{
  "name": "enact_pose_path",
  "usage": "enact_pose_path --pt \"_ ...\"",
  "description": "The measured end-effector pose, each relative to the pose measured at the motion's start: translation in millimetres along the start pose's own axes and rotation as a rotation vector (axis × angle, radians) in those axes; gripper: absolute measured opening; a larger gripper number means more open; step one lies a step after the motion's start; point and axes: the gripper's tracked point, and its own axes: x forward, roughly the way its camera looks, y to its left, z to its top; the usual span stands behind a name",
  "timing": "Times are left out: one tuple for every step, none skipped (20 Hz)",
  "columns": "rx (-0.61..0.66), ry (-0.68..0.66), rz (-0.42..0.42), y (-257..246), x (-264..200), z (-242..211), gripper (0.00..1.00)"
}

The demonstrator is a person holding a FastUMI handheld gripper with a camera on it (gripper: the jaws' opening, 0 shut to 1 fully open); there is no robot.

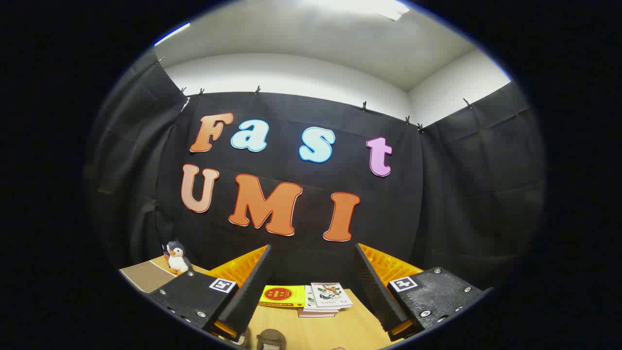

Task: Open the storage box then place both shoes into the box .Put the left shoe in first, then the right shoe, with the right side of both shoes facing outward in a uniform manner.

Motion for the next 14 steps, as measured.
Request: enact_pose_path --pt "-0.002 0.007 0.01 3 -1 -1 0.99" --pt "-0.004 0.013 0.03 8 -2 -2 0.99" --pt "-0.009 0.017 0.04 12 -2 -3 0.99" --pt "-0.011 0.021 0.042 12 -2 -3 0.99" --pt "-0.008 0.019 0.045 12 -2 0 0.99" --pt "0.0 0.014 0.051 16 -2 3 0.99" --pt "0.003 0.005 0.057 19 0 7 0.99" --pt "0.003 -0.005 0.059 20 1 11 0.99" --pt "0.003 -0.014 0.06 20 1 14 0.99" --pt "0.005 -0.021 0.063 22 2 17 0.99" --pt "0.006 -0.026 0.069 25 3 18 0.99" --pt "0.002 -0.03 0.078 28 5 20 0.98" --pt "-0.006 -0.033 0.084 30 6 21 0.98" --pt "-0.011 -0.038 0.09 33 8 24 0.98"
